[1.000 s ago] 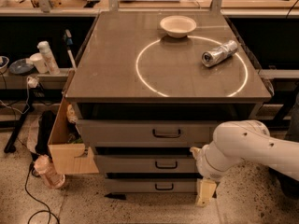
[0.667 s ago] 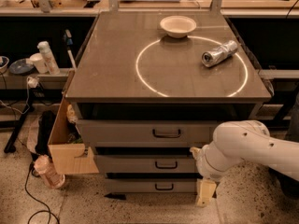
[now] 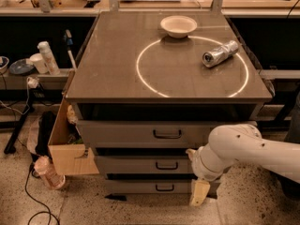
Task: Open middle drawer
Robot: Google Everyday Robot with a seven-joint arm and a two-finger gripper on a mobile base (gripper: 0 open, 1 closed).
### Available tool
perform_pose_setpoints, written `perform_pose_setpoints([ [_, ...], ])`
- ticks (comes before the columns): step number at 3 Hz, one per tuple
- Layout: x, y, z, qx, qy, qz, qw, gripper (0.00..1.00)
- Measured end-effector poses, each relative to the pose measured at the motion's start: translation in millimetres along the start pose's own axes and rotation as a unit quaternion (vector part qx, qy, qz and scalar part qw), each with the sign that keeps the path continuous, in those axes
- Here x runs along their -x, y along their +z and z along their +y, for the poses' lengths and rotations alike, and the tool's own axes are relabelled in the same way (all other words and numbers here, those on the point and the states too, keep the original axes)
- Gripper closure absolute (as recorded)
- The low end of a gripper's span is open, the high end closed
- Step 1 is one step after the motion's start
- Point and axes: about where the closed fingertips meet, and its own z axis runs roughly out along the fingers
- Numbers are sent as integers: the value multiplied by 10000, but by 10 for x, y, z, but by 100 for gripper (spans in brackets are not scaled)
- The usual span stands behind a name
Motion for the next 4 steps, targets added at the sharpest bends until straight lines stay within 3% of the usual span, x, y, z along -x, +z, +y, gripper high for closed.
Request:
perform_pose_setpoints([
  [1, 5, 138, -75, -49, 92, 104, 9999, 0],
  [2, -34, 394, -190, -79, 415, 356, 9985, 0],
  [4, 7, 582, -201, -17, 447, 317, 9985, 0],
])
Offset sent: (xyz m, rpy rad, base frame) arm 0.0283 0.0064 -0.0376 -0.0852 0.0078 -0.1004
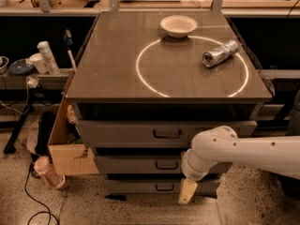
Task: Open middle drawer
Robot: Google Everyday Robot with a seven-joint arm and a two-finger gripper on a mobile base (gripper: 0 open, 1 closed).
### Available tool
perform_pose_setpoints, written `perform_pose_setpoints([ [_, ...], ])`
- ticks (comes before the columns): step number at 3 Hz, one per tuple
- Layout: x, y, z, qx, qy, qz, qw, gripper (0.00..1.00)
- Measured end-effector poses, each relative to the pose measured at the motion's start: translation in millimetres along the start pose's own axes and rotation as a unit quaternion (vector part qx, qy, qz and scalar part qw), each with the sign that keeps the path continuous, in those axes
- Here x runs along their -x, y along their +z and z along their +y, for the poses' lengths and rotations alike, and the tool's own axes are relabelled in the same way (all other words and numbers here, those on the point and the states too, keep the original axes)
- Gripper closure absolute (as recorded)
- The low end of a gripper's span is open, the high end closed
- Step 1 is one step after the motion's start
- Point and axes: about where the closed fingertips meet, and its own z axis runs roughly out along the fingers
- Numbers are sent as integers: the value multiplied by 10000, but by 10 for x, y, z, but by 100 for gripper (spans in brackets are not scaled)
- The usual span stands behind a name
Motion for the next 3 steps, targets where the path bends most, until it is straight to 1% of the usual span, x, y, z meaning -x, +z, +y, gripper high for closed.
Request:
perform_pose_setpoints([
  [1, 50, 201, -50, 18, -8, 55, 10000, 0],
  [2, 93, 346, -101, -105, -16, 201, 9997, 0],
  [3, 152, 464, -176, -406, 153, 389, 9983, 0],
])
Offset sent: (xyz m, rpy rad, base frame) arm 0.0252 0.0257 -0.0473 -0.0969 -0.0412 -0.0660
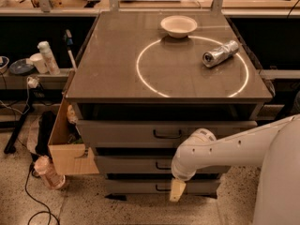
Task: Open middle drawer
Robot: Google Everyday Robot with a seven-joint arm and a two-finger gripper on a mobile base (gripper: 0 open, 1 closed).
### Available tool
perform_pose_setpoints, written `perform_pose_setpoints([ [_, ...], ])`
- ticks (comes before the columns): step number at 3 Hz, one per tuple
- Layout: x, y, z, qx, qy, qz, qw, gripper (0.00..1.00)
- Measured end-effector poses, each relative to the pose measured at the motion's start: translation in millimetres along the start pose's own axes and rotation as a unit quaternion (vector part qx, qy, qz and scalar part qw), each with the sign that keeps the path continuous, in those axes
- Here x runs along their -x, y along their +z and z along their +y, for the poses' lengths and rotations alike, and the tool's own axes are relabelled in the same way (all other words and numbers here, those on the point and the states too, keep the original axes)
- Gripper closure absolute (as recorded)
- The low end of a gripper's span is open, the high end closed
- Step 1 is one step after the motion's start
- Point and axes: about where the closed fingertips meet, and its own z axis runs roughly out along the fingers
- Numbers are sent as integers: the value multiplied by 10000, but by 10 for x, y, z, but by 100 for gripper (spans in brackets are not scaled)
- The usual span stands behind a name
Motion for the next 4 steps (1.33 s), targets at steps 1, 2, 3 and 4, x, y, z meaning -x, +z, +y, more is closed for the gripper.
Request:
perform_pose_setpoints([
  [1, 0, 0, 0, 0, 0, 0, 10000, 0],
  [2, 153, 99, -247, -147, 6, -146, 9998, 0],
  [3, 153, 99, -247, -146, 6, -146, 9998, 0],
  [4, 153, 99, -246, -146, 6, -146, 9998, 23],
])
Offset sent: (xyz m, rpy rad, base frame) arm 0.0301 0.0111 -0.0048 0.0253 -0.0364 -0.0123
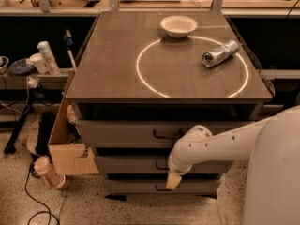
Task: Open middle drawer
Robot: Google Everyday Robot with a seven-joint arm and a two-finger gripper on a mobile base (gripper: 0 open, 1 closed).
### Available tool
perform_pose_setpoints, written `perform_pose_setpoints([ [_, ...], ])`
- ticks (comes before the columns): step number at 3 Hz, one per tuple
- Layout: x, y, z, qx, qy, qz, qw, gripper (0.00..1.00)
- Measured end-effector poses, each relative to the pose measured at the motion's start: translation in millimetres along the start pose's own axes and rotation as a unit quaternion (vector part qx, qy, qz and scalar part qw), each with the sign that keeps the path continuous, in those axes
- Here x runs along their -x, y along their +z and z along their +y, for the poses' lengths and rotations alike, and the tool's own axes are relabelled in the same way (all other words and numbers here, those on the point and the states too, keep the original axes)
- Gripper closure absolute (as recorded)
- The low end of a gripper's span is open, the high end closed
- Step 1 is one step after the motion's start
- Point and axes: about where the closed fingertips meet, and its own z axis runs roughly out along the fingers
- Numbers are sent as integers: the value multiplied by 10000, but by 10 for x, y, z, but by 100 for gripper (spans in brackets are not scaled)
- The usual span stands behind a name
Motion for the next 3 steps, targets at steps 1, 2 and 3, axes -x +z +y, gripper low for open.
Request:
perform_pose_setpoints([
  [1, 0, 0, 0, 0, 0, 0, 10000, 46],
  [2, 0, 0, 0, 0, 0, 0, 10000, 77],
  [3, -4, 4, 9, 14, 1, -5, 10000, 100],
])
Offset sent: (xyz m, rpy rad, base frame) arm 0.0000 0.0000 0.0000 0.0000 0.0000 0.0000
